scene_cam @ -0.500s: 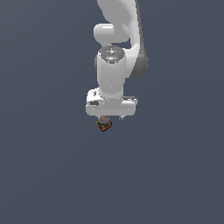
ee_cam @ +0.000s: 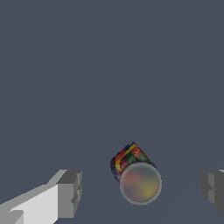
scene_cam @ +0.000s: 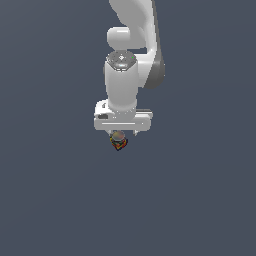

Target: Pick up the object and move it to a goal position.

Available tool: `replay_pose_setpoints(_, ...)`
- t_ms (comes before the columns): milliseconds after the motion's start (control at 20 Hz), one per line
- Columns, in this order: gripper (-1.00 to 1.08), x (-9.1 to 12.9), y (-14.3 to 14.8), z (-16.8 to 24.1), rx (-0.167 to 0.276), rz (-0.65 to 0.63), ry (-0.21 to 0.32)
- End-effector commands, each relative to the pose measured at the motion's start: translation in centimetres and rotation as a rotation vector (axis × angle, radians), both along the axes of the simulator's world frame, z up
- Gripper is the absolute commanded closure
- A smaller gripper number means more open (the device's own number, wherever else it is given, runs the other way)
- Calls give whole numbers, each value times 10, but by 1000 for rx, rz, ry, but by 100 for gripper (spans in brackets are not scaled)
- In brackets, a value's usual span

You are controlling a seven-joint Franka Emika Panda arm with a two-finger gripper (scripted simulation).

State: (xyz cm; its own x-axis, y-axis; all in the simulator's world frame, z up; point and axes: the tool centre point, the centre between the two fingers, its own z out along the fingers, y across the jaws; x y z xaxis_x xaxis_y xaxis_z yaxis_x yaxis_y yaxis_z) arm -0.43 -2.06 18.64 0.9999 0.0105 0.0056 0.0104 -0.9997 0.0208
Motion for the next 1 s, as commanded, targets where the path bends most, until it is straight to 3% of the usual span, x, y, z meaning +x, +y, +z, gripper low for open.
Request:
replay_pose_setpoints(0,-92,-1,-4,1,0,-2,4)
replay_pose_setpoints(500,-92,-4,-6,-3,0,30,5)
replay_pose_setpoints(950,-92,-14,-11,-19,3,163,8)
